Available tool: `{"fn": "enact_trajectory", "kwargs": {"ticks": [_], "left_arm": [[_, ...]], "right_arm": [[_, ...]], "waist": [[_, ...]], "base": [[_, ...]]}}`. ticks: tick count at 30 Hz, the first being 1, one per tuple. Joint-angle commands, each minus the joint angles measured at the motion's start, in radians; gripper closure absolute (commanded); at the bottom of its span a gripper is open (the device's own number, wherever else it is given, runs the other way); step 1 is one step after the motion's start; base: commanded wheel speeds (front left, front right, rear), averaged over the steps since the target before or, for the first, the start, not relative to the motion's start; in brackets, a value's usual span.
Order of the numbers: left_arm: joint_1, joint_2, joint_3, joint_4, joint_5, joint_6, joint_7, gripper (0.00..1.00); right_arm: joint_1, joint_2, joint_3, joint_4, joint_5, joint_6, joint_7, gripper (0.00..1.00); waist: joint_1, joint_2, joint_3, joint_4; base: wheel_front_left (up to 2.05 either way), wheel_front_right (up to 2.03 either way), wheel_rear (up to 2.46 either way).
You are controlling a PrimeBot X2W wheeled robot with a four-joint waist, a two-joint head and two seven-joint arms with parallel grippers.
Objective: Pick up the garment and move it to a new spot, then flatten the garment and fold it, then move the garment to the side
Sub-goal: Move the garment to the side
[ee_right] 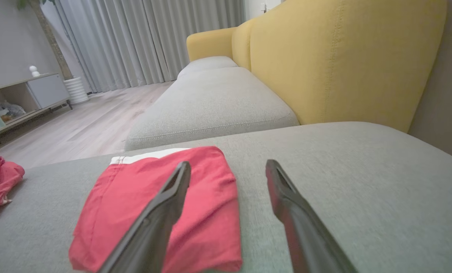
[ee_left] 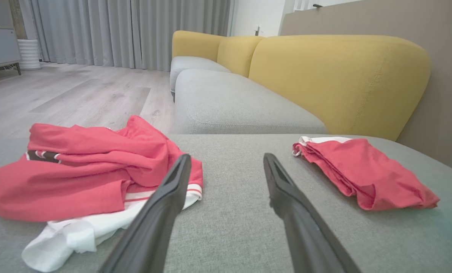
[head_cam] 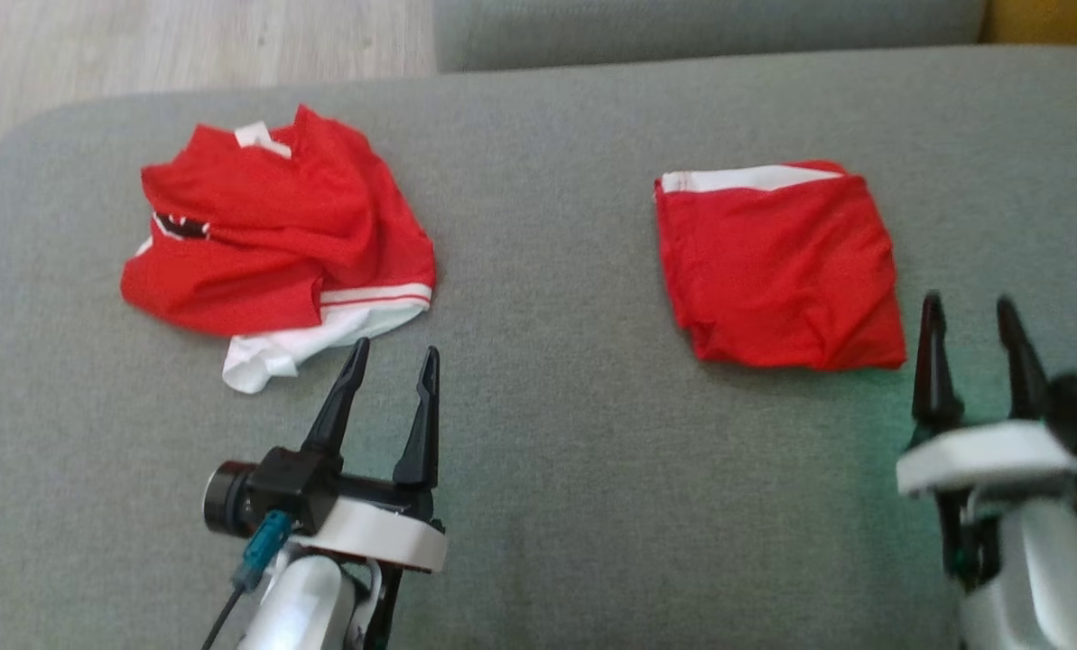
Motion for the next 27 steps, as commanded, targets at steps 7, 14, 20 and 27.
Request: {"fn": "enact_trajectory", "kwargs": {"ticks": [7, 14, 20, 27], "left_arm": [[-0.080, 0.004, 0.027, -0.032, 0.021, -0.012, -0.008, 0.00], [-0.102, 0.004, 0.009, -0.029, 0.014, -0.014, -0.008, 0.00], [-0.114, 0.004, 0.012, -0.030, 0.013, -0.012, -0.008, 0.00], [-0.124, 0.004, 0.015, -0.027, 0.010, -0.008, -0.008, 0.00]], "right_arm": [[-0.212, -0.004, -0.038, 0.093, -0.029, -0.001, 0.128, 0.00], [-0.324, -0.007, -0.111, 0.262, -0.078, -0.001, 0.229, 0.00], [-0.390, -0.034, -0.080, 0.401, -0.105, -0.001, 0.297, 0.00], [-0.441, -0.116, 0.046, 0.459, -0.125, -0.001, 0.282, 1.00]], "waist": [[0.0000, 0.0000, 0.089, 0.041], [0.0000, 0.0000, 0.122, 0.072], [0.0000, 0.0000, 0.142, 0.084], [0.0000, 0.0000, 0.139, 0.075]], "base": [[0.00, 0.00, 0.00], [0.00, 0.00, 0.00], [0.00, 0.00, 0.00], [0.00, 0.00, 0.00]]}}
